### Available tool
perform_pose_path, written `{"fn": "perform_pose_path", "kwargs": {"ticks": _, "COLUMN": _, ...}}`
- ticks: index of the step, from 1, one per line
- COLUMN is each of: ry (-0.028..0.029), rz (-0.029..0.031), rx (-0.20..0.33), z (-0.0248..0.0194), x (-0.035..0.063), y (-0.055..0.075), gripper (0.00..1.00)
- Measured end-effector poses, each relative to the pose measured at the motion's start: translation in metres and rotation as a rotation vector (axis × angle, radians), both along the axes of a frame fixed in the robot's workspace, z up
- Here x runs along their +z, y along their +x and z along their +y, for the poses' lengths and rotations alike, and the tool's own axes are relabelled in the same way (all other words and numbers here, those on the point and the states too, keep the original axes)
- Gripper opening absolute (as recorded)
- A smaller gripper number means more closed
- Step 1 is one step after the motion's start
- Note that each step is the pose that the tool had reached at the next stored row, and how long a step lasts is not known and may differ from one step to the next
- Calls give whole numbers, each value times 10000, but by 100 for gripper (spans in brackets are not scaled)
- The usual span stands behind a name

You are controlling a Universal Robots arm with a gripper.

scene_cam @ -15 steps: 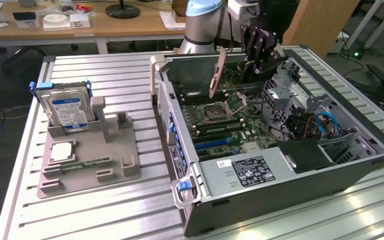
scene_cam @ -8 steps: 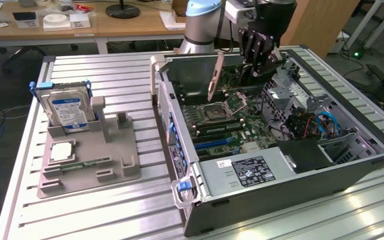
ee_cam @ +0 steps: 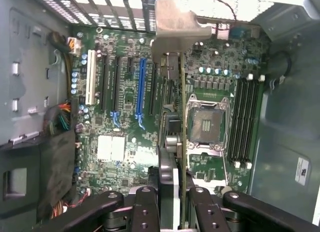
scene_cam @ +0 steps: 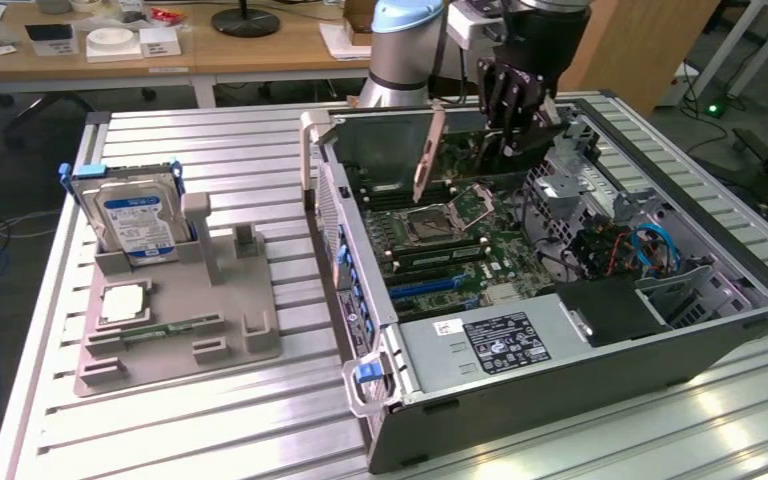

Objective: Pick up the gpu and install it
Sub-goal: 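Insert the gpu into the slot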

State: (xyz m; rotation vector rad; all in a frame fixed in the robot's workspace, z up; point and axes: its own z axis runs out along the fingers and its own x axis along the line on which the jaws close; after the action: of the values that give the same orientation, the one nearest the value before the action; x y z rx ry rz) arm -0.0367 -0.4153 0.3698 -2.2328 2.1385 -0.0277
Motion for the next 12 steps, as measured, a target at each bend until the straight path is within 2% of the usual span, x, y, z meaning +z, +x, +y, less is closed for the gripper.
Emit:
{"fn": "perform_pose_path", "kwargs": {"ticks": 3, "ry": -1, "rz": 1, "rx": -454, "z": 0, "x": -23, "y": 0, "gripper": 28}}
{"fn": "perform_pose_path", "kwargs": {"ticks": 12, "ry": 4, "rz": 8, "rx": -522, "z": -1, "x": -49, "y": -4, "gripper": 28}}
